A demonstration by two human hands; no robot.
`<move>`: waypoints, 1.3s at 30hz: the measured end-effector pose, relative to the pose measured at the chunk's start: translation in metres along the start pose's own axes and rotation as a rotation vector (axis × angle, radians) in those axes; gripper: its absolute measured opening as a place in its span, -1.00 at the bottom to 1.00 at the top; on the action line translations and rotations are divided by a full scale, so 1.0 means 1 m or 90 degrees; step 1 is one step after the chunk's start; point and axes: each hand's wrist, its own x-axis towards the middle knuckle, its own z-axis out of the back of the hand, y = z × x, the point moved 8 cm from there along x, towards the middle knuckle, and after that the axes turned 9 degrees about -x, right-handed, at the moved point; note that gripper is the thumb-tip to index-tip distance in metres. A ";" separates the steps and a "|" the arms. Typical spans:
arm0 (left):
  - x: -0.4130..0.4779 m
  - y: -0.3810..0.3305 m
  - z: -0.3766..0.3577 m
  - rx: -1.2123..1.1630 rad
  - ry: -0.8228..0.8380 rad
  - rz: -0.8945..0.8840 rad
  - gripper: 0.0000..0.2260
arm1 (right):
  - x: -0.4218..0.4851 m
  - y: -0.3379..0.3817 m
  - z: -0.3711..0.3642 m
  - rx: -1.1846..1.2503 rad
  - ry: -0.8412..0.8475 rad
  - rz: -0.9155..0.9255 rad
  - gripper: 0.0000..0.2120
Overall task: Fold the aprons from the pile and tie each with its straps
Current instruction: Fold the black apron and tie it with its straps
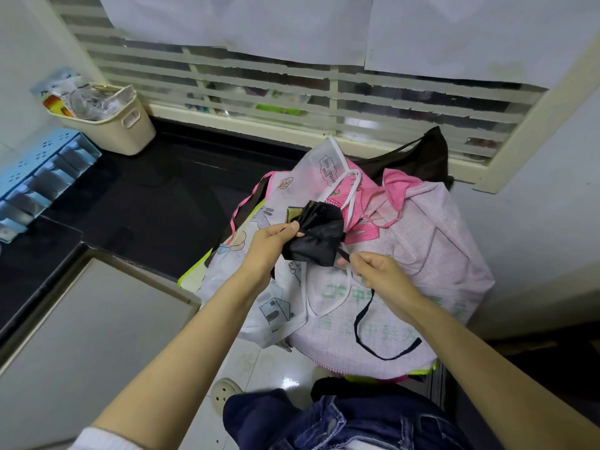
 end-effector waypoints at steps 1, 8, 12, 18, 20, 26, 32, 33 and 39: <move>-0.001 -0.001 -0.004 -0.022 0.031 -0.001 -0.74 | 0.001 0.000 0.001 0.003 -0.005 -0.007 -0.75; -0.036 -0.035 -0.038 0.279 0.311 -0.154 -0.91 | 0.014 0.013 0.019 -0.236 0.090 0.002 -0.63; -0.055 -0.018 -0.061 0.727 0.519 -0.363 -0.80 | 0.023 0.023 0.021 -0.385 0.191 0.027 -0.83; -0.062 0.007 -0.080 1.040 0.353 -0.597 -0.73 | 0.041 0.061 0.011 -0.546 0.065 0.188 -0.82; -0.054 0.027 -0.075 1.051 0.315 -0.571 -0.73 | 0.043 0.054 0.008 -0.559 0.042 0.176 -0.79; -0.050 0.091 -0.044 1.068 0.342 -0.408 -0.67 | 0.034 0.003 -0.005 -0.582 0.062 0.063 -0.76; -0.052 0.089 -0.039 1.026 0.321 -0.415 -0.68 | 0.033 -0.003 -0.027 -0.630 0.094 0.079 -0.63; -0.052 0.089 -0.039 1.024 0.323 -0.421 -0.68 | 0.034 -0.005 -0.034 -0.635 0.111 0.075 -0.61; -0.052 0.097 -0.035 1.051 0.324 -0.424 -0.70 | 0.043 -0.013 -0.055 -0.704 0.213 -0.004 -0.72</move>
